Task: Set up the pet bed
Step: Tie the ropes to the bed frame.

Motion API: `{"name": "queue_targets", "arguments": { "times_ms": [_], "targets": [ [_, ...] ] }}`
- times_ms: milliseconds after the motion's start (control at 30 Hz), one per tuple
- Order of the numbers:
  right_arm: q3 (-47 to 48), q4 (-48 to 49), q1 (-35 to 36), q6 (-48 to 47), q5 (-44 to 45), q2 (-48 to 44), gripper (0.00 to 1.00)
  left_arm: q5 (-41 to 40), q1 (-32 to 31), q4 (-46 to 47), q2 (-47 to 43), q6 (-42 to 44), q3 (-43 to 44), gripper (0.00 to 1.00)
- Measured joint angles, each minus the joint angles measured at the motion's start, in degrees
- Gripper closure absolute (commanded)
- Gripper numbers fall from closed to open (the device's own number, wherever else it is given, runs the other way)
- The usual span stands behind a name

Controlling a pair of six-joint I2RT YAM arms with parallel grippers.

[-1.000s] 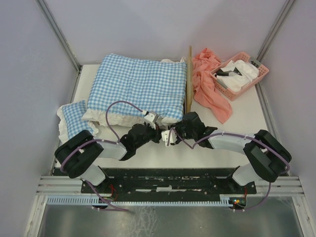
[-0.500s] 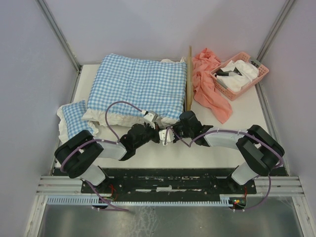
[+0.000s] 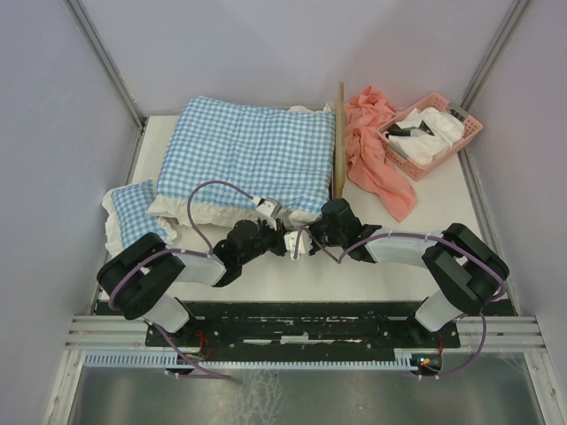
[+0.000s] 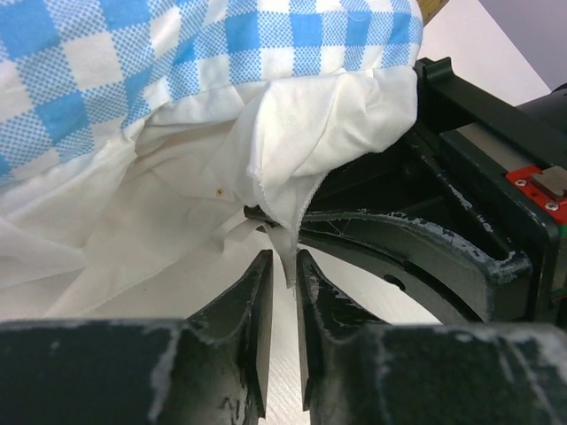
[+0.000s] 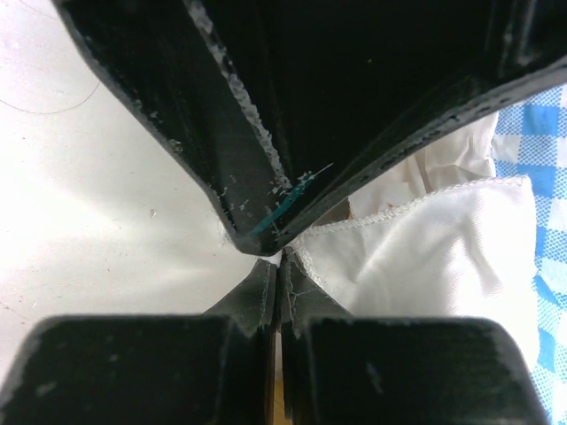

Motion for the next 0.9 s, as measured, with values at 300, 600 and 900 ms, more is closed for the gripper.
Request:
{"name": "queue_targets", "arguments": {
  "times_ms": [300, 600, 900],
  "targets": [
    [0.2, -0.7, 0.0, -0.4, 0.0, 0.0, 0.98, 5.0, 2.6, -3.0, -1.2, 0.1, 0.8, 0.60],
    [0.9, -2.1, -0.1, -0.7, 0.0, 0.0, 0.98, 8.3, 3.0, -5.7, -0.6, 0.2, 3.4, 0.58],
    [0.9, -3.8, -0.3, -0.8, 0.4, 0.0, 0.98, 9.6, 3.1, -8.3, 1.2, 0.2, 5.3, 0.58]
  ]
}}
